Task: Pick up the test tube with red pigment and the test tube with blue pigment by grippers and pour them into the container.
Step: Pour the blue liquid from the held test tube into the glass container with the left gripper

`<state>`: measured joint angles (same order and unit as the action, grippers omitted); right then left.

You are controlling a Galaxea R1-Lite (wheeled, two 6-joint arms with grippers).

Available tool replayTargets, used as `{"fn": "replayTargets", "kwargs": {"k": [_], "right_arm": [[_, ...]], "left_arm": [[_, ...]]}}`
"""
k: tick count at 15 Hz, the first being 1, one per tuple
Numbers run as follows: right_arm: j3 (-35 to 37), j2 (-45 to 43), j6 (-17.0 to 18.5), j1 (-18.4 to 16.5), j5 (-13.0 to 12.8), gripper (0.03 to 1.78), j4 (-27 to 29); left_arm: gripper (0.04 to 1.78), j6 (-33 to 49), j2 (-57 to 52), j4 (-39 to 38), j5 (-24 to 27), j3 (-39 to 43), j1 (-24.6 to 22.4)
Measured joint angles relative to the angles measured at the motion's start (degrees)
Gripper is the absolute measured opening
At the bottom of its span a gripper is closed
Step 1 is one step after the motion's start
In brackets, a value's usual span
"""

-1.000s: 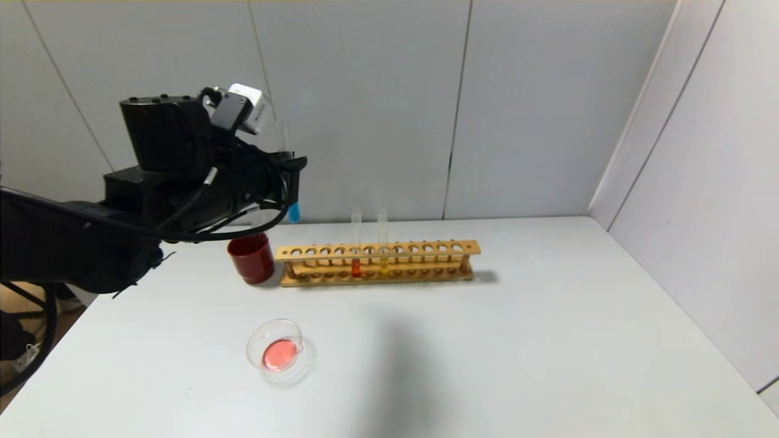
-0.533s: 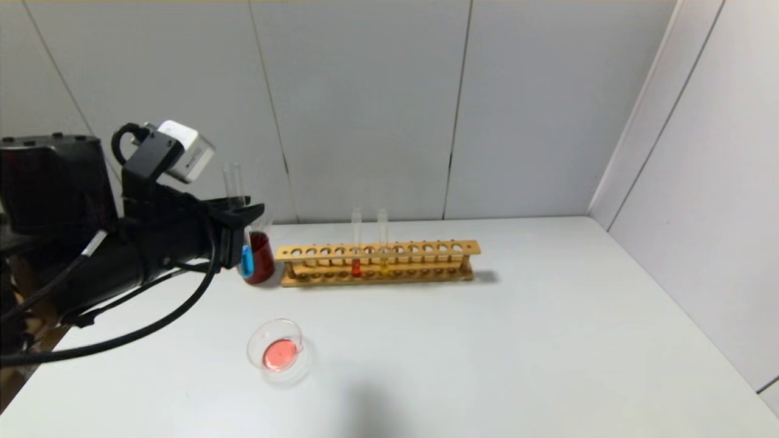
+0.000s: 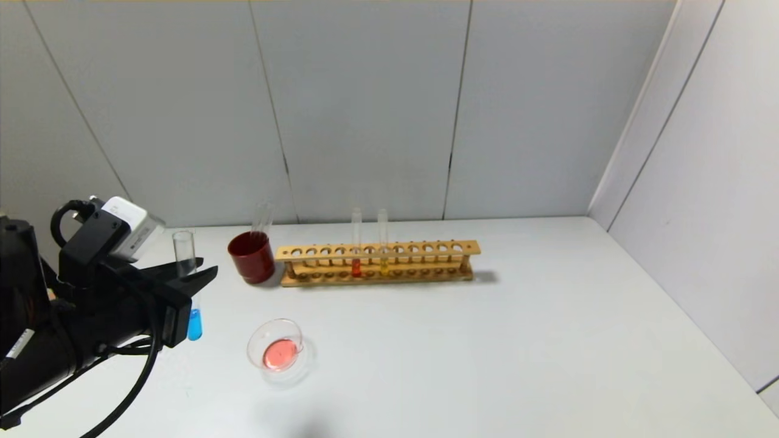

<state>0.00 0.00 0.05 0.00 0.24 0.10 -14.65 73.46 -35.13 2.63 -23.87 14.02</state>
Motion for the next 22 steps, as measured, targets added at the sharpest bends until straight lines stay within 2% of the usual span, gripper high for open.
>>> {"fn": "replayTargets", "kwargs": {"k": [2, 5, 7, 9, 12, 18, 22], "right_arm": [[0.0, 0.0, 0.0, 0.0, 0.0, 1.75, 0.0], [0.0, 0.0, 0.0, 0.0, 0.0, 1.75, 0.0], [0.0, 0.0, 0.0, 0.0, 0.0, 1.75, 0.0], [0.0, 0.0, 0.0, 0.0, 0.0, 1.75, 0.0], [0.0, 0.0, 0.0, 0.0, 0.0, 1.75, 0.0], [0.0, 0.0, 0.0, 0.0, 0.0, 1.75, 0.0], [0.0, 0.0, 0.0, 0.0, 0.0, 1.75, 0.0]], "left_arm": [[0.33, -1.4, 1.7, -2.9, 1.1, 0.9, -0.4], [0.33, -5.6, 6.6, -11.2, 2.4, 1.5, -1.0], [0.33, -12.1, 10.5, -18.3, 6.6, 1.6, -3.8], [0.33, -20.7, 13.6, -21.4, 14.0, 1.6, -9.3], [0.33, -34.7, 17.2, -18.1, 23.2, 0.5, -16.9], [0.33, -45.0, 18.7, 0.3, 24.3, -9.3, -16.8], [0.33, -53.0, 18.6, 1.4, 23.5, -10.2, -16.3]]}}
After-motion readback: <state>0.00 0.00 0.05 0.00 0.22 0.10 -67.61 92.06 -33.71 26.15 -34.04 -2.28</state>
